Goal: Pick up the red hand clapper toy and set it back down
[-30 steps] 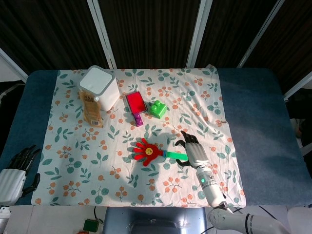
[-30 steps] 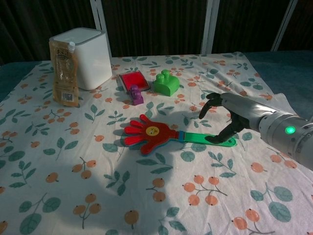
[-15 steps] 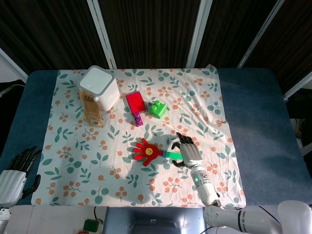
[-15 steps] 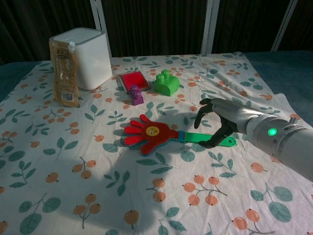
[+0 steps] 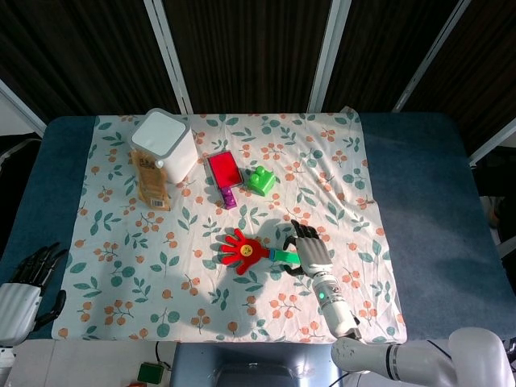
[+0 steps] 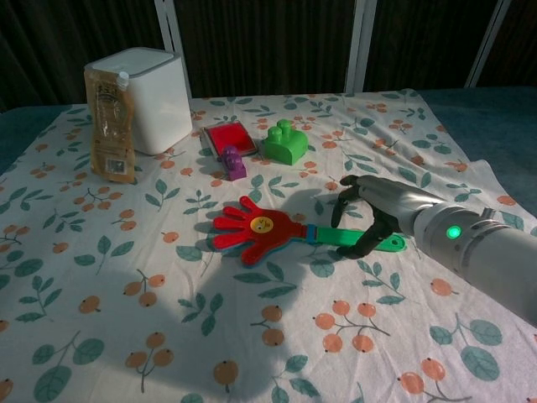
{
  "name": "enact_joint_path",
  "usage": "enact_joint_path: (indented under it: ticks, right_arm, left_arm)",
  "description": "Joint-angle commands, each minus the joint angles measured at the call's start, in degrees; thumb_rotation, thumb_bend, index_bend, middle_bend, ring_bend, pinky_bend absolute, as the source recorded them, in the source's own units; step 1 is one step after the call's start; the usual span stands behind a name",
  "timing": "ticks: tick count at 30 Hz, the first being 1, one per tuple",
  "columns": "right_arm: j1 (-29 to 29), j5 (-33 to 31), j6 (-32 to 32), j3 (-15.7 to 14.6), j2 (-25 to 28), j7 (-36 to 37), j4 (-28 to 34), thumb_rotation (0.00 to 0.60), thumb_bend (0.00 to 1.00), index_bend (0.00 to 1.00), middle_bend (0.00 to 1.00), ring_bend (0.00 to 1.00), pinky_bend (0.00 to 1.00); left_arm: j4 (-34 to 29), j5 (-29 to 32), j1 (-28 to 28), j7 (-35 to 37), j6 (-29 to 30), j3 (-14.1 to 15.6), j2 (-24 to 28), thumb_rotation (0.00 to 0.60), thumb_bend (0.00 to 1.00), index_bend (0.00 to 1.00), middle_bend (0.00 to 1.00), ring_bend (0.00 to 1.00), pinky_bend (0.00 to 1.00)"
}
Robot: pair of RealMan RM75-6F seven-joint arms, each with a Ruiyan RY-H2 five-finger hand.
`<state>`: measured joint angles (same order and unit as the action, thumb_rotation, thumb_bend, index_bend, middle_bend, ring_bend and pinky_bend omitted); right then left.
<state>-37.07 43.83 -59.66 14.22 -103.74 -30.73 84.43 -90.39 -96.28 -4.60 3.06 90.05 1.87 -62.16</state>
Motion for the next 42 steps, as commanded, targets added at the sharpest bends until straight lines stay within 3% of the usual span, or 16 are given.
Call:
enact_joint_path:
  ticks: [1, 26, 42]
  right_arm:
    - [-0.37, -0.31, 0.38, 0.15, -0.42, 0.55, -0.52, 0.6, 0.37, 0.53, 0.05, 0.0, 0.0]
    - [-2.11, -0.07, -0.11, 0.28, -2.52, 1.83, -2.9, 0.6, 0.37, 0.56, 0.07, 0.0, 0.0]
    - [-2.48, -0.1, -0.92, 0.24, -3.42, 1.61, -3.92, 0.6, 0.41, 0.68, 0.17, 0.0, 0.0]
  left_arm:
    - [0.0, 0.02, -0.03, 0.08, -0.05, -0.02, 0.03, 0.6, 0.51, 0.0, 0.0, 0.0, 0.14]
    - [0.01, -0.23, 0.03, 0.38, -0.22, 0.23, 0.25, 0.6, 0.51, 0.0, 0.0, 0.0, 0.14]
    - [0.06, -0.71, 0.12, 1.0, 0.06, 0.43, 0.48, 0.6, 0.51, 0.0, 0.0, 0.0, 0.14]
